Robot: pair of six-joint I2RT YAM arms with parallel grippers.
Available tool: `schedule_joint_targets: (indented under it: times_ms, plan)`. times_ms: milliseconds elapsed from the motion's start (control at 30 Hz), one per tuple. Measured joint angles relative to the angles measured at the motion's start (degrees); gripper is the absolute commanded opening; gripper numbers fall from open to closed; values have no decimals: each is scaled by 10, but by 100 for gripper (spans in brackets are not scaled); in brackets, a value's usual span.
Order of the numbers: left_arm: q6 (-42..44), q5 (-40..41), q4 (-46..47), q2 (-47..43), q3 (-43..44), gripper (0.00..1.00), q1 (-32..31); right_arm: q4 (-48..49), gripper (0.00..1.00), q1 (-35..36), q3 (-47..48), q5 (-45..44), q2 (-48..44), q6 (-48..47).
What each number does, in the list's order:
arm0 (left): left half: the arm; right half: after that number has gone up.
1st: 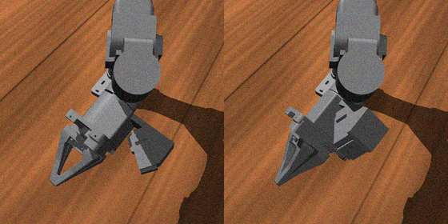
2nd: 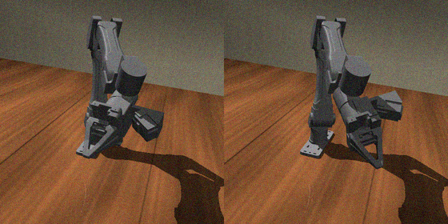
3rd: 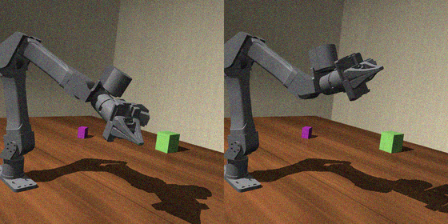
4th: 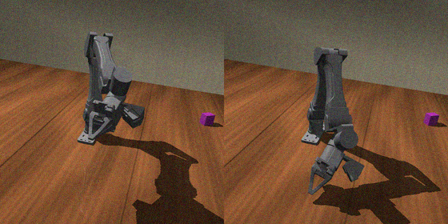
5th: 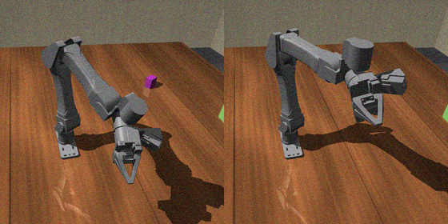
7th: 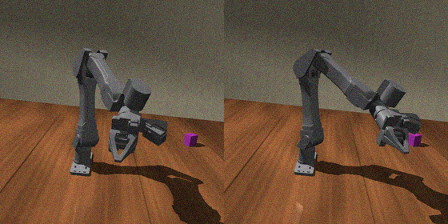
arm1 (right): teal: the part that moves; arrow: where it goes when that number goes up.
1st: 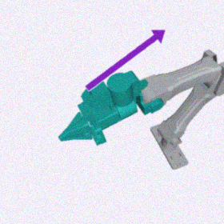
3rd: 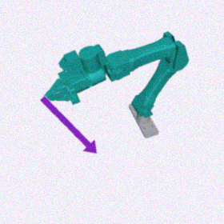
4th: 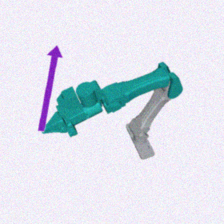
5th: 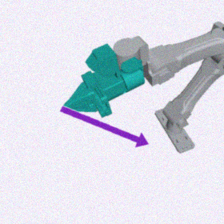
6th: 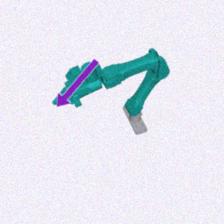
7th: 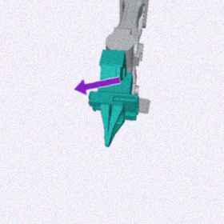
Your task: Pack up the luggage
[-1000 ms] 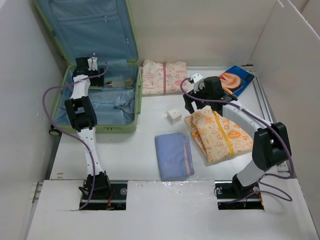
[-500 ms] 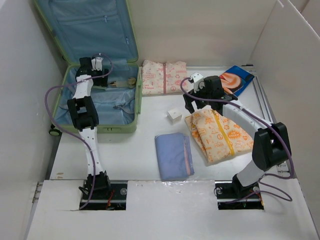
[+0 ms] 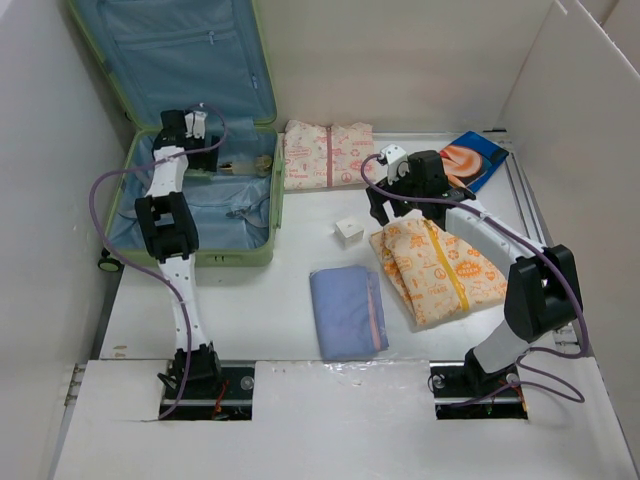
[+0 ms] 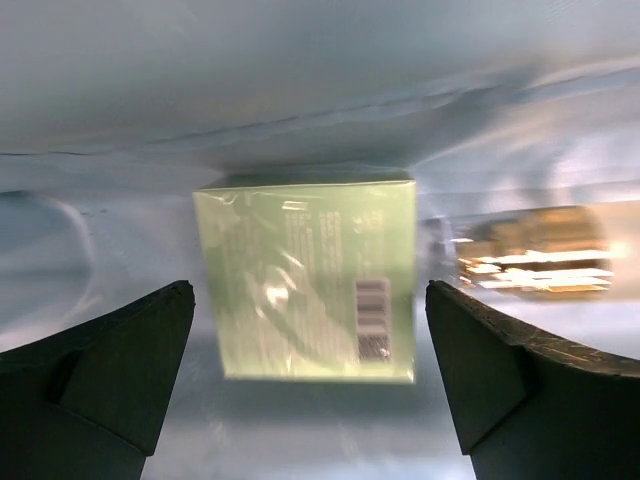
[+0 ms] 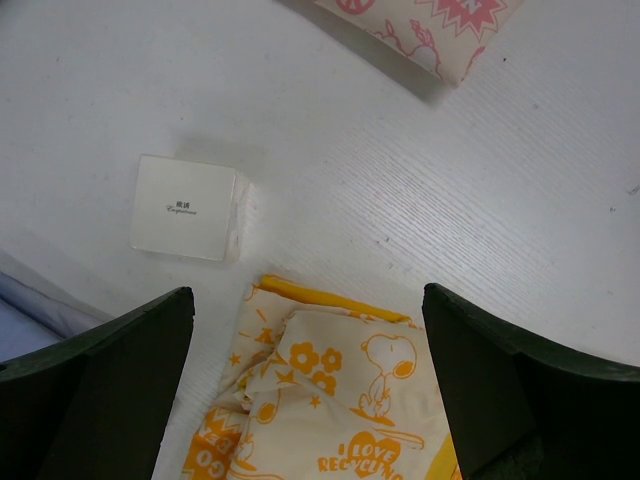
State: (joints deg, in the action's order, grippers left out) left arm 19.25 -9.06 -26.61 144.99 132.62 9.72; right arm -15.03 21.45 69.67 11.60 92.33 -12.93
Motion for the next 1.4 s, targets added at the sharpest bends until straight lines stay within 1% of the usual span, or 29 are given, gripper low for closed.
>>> schedule_joint_targets:
  times_ms: [200,333,400,433,500,567,633,700,733,767,833,967,1100,1233,1333,1367,1400]
  plan:
    - [-8,-24,-6,-73,-2,99,-6,0,100,0,0,0,-7,0]
    - [3,-26,-3,-146,-5,99,-19,0,100,0,0,0,-19,-2]
    - [20,-12,11,-198,-33,99,-38,0,100,0,0,1,-24,-1]
    - [35,0,15,-228,-55,99,-53,0,100,-1,0,0,-26,-1]
    - [71,28,27,-291,-109,99,-103,1,100,-2,0,0,-31,2]
    - [107,47,35,-348,-170,99,-182,4,100,-7,-3,0,-41,8]
    - [135,41,30,-375,-212,99,-277,7,100,-19,-11,-2,-56,18]
    - [151,0,13,-370,-228,99,-365,7,100,-37,-21,-9,-78,30]
    - [155,-22,0,-359,-229,99,-396,7,100,-51,-28,-15,-93,39]
    - [158,-46,-14,-346,-229,99,-422,6,100,-58,-31,-19,-100,42]
    - [159,-82,-40,-311,-227,99,-450,7,100,-85,-50,-29,-129,53]
    - [159,-111,-82,-213,-196,99,-468,3,100,-136,-97,-46,-195,71]
    - [151,-96,-92,-146,-194,99,-472,-12,100,-179,-129,-53,-238,93]
    - [144,-78,-87,-128,-194,99,-472,-23,100,-223,-159,-42,-242,114]
    - [141,-75,-81,-127,-194,98,-472,-32,100,-235,-188,-40,-240,124]
    - [140,-75,-79,-127,-194,81,-472,-38,100,-235,-195,-37,-241,126]
    - [136,-76,-79,-127,-194,69,-472,-41,100,-235,-200,-37,-241,127]
